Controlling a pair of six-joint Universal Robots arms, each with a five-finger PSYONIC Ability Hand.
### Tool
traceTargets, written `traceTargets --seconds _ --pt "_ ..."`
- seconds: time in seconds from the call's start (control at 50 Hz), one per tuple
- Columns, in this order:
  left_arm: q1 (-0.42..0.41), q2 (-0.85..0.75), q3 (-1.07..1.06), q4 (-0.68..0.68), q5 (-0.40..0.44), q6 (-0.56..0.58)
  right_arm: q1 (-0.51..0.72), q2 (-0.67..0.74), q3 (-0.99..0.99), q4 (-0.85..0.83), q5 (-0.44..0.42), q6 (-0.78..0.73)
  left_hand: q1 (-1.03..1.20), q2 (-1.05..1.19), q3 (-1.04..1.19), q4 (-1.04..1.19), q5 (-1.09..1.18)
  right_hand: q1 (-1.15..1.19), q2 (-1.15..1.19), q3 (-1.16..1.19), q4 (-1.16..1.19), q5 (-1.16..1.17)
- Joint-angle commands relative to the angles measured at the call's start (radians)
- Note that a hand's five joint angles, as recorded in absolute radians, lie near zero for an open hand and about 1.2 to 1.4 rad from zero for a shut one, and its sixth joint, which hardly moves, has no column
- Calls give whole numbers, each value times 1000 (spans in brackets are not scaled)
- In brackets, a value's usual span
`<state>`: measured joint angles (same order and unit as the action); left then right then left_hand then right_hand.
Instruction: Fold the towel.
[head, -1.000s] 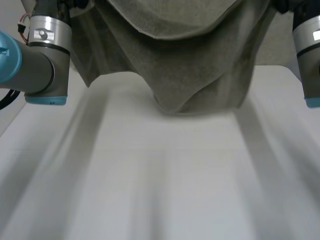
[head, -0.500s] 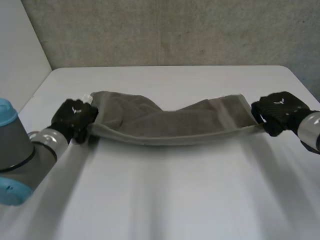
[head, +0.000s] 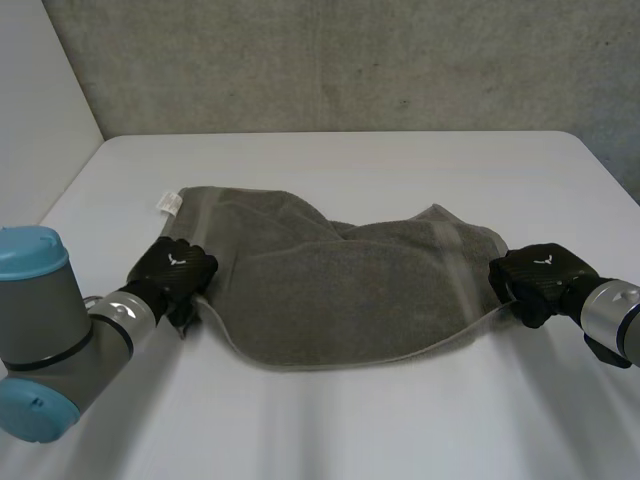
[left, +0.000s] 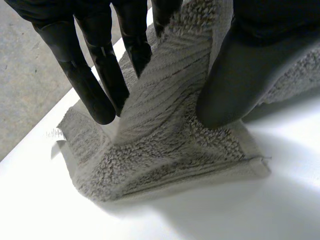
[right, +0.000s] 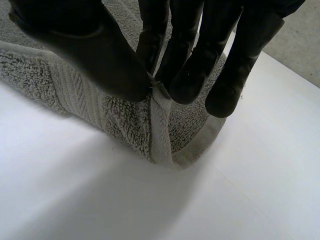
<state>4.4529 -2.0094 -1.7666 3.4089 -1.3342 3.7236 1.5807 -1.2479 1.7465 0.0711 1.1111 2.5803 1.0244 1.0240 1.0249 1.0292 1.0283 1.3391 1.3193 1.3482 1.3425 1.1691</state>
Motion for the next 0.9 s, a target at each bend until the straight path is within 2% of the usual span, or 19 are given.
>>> traceTargets --seconds 0.02,0.08,0.18,0.42,0.52,0.56,0.62,0.72,0.9 --pt "-70 11 -17 6 -3 -10 -1 1 -1 -7 -1 -3 -235 -234 -235 -240 -413 57 77 48 54 53" --pt "-92 15 -22 6 -3 -13 -1 1 4 -11 -1 -6 -326 -326 -327 -331 -505 57 77 48 54 53" --pt "-101 14 -10 10 -6 -13 -1 1 8 -13 -1 -8 -353 -352 -353 -358 -531 57 77 48 54 53" --pt "-98 -38 53 27 -16 -10 1 4 10 -13 -2 -8 -268 -267 -268 -273 -446 57 77 48 54 53" --pt "-90 -45 61 81 -75 -4 -1 4 10 -14 -2 -8 -180 -179 -180 -184 -358 57 77 48 54 53" --pt "-83 -46 62 137 -132 5 -1 4 10 -14 -4 -9 -171 -171 -171 -176 -349 57 77 48 54 53" --pt "-75 -49 68 199 -172 6 -1 4 10 -14 -2 -9 -162 -162 -163 -167 -340 57 77 48 54 53" --pt "-54 -51 72 242 -184 7 2 2 11 -14 -4 -9 -159 -159 -160 -164 -338 57 77 48 54 53" --pt "-32 -61 82 242 -184 7 1 1 15 -14 -4 -11 -115 -115 -116 -120 -294 57 77 48 54 53"
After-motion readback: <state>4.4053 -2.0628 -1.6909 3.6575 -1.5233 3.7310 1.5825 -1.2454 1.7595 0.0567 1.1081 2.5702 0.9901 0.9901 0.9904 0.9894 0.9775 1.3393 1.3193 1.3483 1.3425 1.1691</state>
